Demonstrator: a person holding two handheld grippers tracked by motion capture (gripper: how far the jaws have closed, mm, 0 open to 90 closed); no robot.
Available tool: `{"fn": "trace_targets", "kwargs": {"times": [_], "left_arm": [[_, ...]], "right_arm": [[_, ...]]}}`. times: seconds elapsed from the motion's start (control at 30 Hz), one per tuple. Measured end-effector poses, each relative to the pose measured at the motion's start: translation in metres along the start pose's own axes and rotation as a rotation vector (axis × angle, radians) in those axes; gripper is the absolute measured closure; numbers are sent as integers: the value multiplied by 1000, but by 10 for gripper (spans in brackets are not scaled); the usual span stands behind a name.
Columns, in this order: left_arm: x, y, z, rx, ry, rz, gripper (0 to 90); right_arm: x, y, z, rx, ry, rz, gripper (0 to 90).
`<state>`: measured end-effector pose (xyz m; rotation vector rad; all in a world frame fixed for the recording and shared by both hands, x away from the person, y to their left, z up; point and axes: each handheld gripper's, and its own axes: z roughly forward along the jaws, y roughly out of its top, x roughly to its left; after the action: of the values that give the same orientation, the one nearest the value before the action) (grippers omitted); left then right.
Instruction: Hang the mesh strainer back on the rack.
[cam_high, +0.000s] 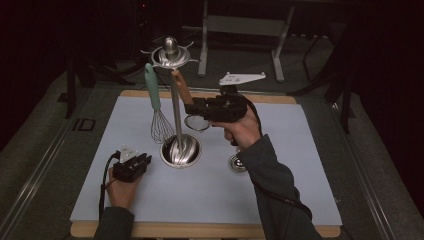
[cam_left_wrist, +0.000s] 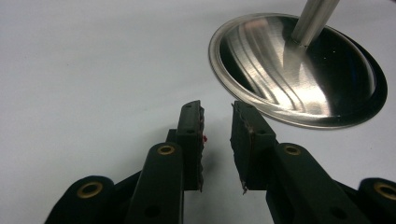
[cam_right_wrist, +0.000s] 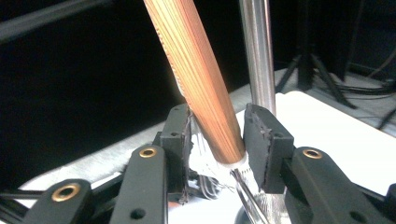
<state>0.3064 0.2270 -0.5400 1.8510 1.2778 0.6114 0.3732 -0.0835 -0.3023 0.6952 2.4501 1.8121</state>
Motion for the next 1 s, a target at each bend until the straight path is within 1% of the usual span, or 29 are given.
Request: {"fn": "trace_targets", "kwargs": {"times": [0.07,0.1,0.13,0.17,0.27,0.47,0.53,0.67,0.87,1.0], "left_arm": [[0,0,0,0,0,0,738],[0,0,0,0,-1,-1,738],[0,0,0,0,-1,0,738],[0,0,0,1,0,0,738],[0,0,0,0,0,0,738],[0,0,0,0,1,2,735],[0,0,0,0,0,-1,735],[0,0,0,0,1,-1,733],[0,0,0,0,1,-1,733],[0,0,0,0,1,-2,733]], "right_arm": [[3,0,0,8,-14,-17,613],[3,0,0,8,-14,-17,613],[5,1,-1,-6,-34,-35,616],[6,1,-2,-12,-41,-36,617],[6,2,-3,-17,-43,-33,619],[8,3,-4,-15,-45,-44,619],[9,2,-3,-1,-56,-58,622],[10,2,-4,5,-61,-66,624],[11,0,-4,29,-77,-88,628],[13,-2,-5,60,-99,-116,633]]}}
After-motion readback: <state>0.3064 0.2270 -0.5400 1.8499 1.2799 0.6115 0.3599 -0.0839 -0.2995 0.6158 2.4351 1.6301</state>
